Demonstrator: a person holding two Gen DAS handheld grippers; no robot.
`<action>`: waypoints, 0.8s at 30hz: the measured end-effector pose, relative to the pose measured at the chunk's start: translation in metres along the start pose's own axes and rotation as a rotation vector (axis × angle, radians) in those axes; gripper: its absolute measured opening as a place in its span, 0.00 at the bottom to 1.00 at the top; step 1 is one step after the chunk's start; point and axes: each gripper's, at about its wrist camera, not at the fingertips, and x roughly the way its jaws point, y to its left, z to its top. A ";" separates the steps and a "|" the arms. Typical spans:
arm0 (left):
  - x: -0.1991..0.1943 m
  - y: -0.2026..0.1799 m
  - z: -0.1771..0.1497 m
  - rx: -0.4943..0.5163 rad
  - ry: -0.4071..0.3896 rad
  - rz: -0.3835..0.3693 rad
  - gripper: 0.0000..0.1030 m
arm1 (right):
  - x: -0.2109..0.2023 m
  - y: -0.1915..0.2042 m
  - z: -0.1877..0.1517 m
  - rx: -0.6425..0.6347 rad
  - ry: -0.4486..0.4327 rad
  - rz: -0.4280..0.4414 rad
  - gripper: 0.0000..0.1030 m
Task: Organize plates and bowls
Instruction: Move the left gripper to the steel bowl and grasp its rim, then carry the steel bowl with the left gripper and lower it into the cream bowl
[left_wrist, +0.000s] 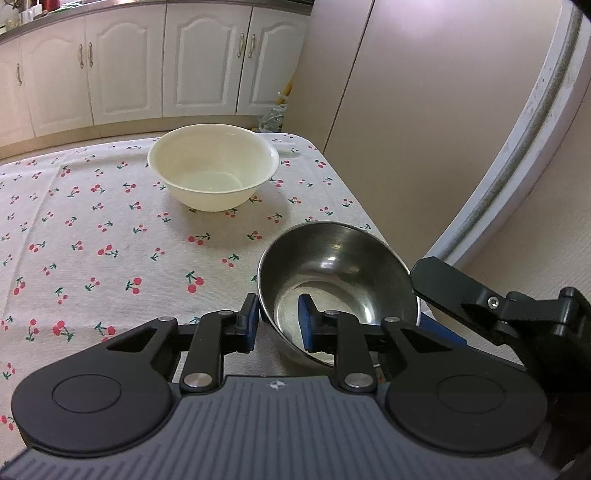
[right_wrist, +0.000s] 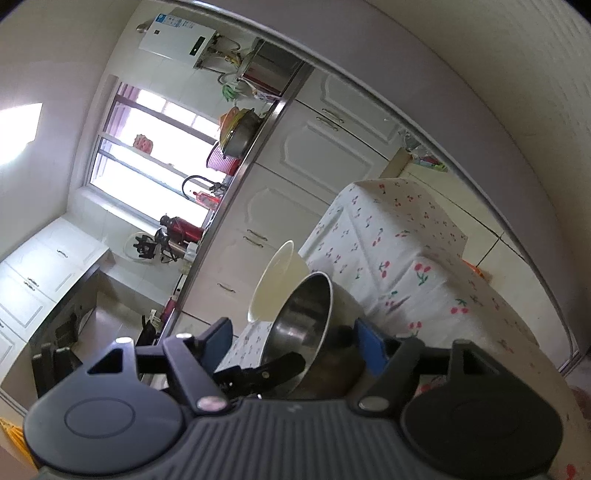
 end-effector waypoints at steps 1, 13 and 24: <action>-0.001 0.001 0.000 -0.003 0.000 0.000 0.25 | 0.001 0.001 0.000 -0.003 0.002 0.001 0.72; -0.020 0.018 -0.006 -0.055 -0.012 0.005 0.25 | 0.004 0.019 -0.009 -0.058 0.050 0.040 0.72; -0.056 0.031 -0.020 -0.089 -0.049 -0.004 0.25 | -0.002 0.041 -0.020 -0.088 0.074 0.086 0.79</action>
